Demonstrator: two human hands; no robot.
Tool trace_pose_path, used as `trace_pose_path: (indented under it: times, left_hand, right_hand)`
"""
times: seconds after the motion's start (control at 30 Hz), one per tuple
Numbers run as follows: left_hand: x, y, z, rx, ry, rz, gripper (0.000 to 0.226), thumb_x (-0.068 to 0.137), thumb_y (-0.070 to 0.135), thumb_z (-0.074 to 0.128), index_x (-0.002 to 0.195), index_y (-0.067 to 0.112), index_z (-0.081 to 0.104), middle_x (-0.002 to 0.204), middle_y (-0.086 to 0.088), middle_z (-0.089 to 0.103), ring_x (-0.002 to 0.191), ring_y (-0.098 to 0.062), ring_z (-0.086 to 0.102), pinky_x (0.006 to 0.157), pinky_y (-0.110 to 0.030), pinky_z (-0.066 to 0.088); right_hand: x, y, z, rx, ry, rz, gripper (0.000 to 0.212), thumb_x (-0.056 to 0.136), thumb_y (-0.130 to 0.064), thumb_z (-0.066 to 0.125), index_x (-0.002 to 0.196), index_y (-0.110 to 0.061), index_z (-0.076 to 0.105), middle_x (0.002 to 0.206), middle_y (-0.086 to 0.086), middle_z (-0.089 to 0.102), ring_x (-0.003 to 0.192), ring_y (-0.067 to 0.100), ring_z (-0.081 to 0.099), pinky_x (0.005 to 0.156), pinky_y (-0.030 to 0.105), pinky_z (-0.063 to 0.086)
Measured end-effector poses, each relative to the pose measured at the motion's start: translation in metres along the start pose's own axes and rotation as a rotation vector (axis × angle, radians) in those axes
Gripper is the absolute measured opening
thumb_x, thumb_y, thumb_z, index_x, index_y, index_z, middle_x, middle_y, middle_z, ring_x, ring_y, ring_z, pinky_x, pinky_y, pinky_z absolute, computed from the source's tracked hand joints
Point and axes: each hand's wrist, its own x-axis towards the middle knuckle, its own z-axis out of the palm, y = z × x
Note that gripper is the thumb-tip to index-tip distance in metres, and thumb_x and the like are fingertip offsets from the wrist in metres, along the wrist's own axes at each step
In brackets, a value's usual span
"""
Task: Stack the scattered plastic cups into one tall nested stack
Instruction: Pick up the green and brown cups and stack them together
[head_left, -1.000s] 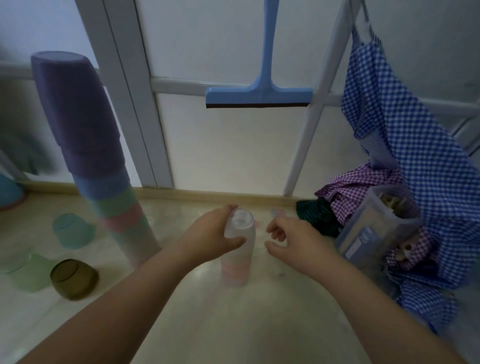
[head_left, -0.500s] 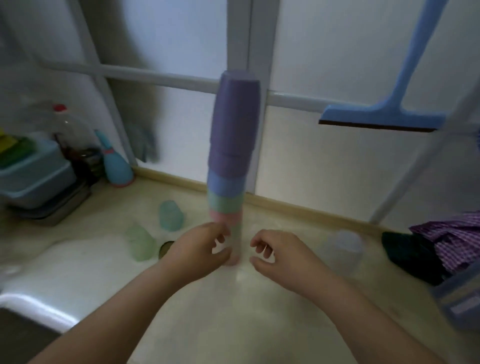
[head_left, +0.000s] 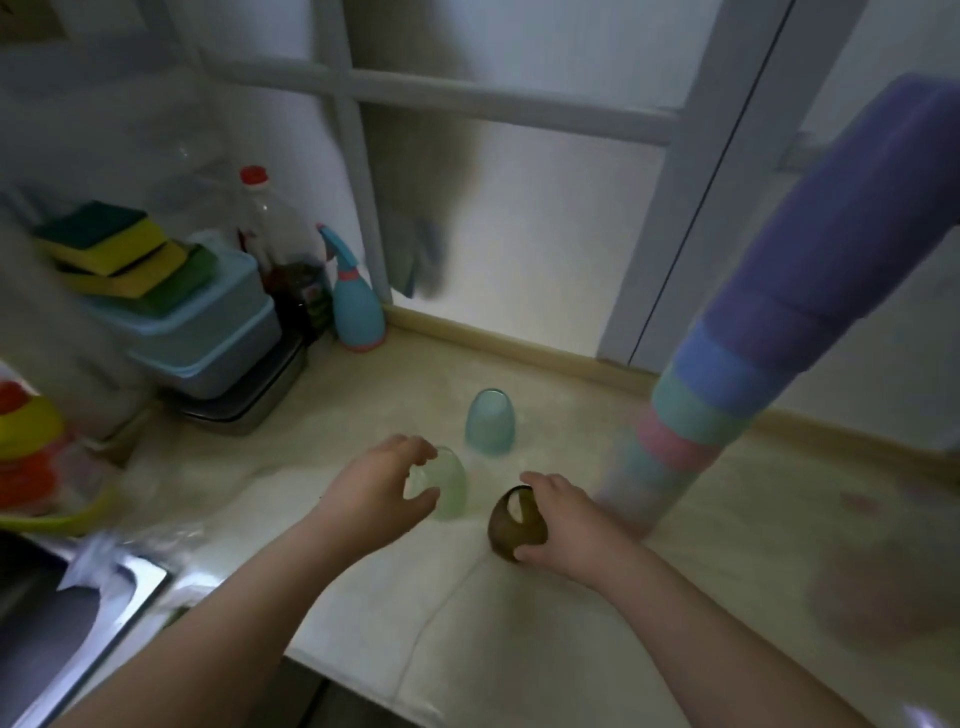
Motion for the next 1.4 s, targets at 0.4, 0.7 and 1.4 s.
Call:
trace_pose_path:
  times: [0.4, 0.7, 1.4]
  left_hand:
    - [0.039, -0.036, 0.027, 0.049, -0.189, -0.028, 0.083, 0.073, 0.039, 0.072, 0.14, 0.021, 0.025, 0.147, -0.002, 0.036, 0.129, -0.021, 0.04, 0.103, -0.036, 0.041]
    - [0.054, -0.035, 0.052, 0.022, -0.254, -0.105, 0.069, 0.073, 0.029, 0.073, 0.13, 0.017, 0.036, 0.129, -0.009, 0.05, 0.112, -0.028, 0.053, 0.091, -0.035, 0.046]
    - [-0.029, 0.233, 0.06, -0.17, -0.13, 0.3, 0.061, 0.064, 0.028, 0.08, 0.115, 0.029, 0.046, 0.11, 0.006, 0.055, 0.095, -0.011, 0.053, 0.073, -0.016, 0.041]
  right_hand:
    - [0.013, -0.012, 0.004, 0.093, 0.059, 0.082, 0.067, 0.071, -0.036, 0.073, 0.127, -0.024, 0.037, 0.125, 0.004, 0.05, 0.114, 0.022, 0.051, 0.094, 0.033, 0.044]
    - [-0.023, -0.013, -0.02, 0.108, 0.127, 0.027, 0.068, 0.069, -0.041, 0.074, 0.125, -0.03, 0.037, 0.125, -0.004, 0.051, 0.113, 0.014, 0.051, 0.095, 0.031, 0.044]
    - [-0.223, 0.131, -0.149, 0.102, 0.399, 0.123, 0.073, 0.064, -0.043, 0.078, 0.121, -0.03, 0.034, 0.102, -0.009, 0.051, 0.093, 0.011, 0.052, 0.079, 0.025, 0.045]
